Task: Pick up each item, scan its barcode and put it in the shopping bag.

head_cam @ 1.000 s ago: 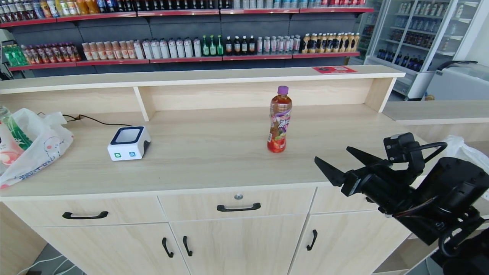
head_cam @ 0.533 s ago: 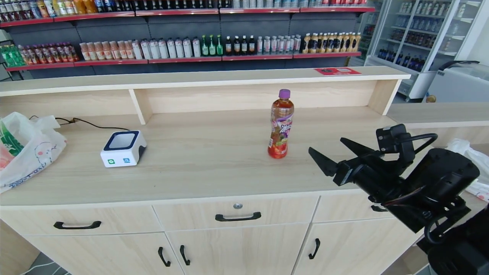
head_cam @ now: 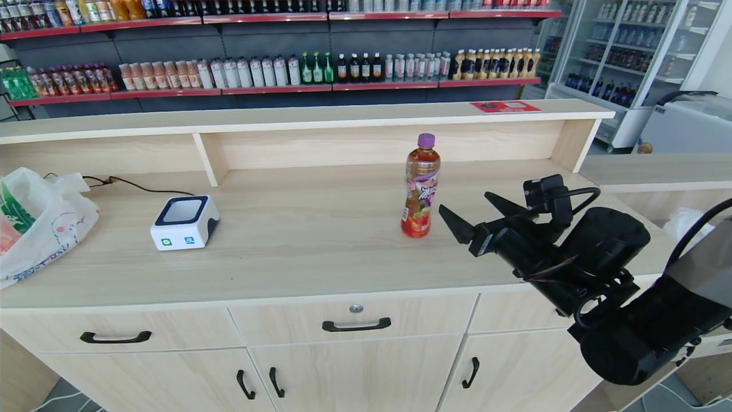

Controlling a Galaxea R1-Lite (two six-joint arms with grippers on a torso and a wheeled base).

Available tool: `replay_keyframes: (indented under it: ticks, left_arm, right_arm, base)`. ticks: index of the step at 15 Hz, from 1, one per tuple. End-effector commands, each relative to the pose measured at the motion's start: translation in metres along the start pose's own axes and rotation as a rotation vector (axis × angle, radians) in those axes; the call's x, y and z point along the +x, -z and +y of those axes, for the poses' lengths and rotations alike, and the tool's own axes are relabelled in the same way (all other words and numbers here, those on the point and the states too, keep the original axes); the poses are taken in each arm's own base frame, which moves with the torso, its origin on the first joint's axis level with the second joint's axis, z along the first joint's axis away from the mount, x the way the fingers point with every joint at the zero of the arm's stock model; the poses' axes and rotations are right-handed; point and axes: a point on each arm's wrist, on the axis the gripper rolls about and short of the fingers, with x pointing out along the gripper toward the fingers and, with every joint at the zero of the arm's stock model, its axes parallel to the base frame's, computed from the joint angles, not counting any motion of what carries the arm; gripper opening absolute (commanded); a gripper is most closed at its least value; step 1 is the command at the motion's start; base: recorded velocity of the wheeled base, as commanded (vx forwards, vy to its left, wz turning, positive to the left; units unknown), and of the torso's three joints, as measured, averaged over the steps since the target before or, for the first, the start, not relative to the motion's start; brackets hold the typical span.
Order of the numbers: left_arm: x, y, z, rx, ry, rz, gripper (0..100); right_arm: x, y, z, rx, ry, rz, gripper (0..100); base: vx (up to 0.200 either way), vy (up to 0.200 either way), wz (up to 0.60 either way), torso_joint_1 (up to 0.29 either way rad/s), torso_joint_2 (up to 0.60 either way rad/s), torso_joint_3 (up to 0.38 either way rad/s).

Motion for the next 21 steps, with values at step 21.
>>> replay_keyframes:
  ticks: [21]
  left_arm:
    - [0.0, 0.0, 0.0, 0.001, 0.0, -0.003, 100]
  right_arm:
    - [0.037, 0.031, -0.002, 0.004, -0.002, -0.012, 100]
  base:
    - [0.029, 0.0, 0.0, 0.0, 0.0, 0.0]
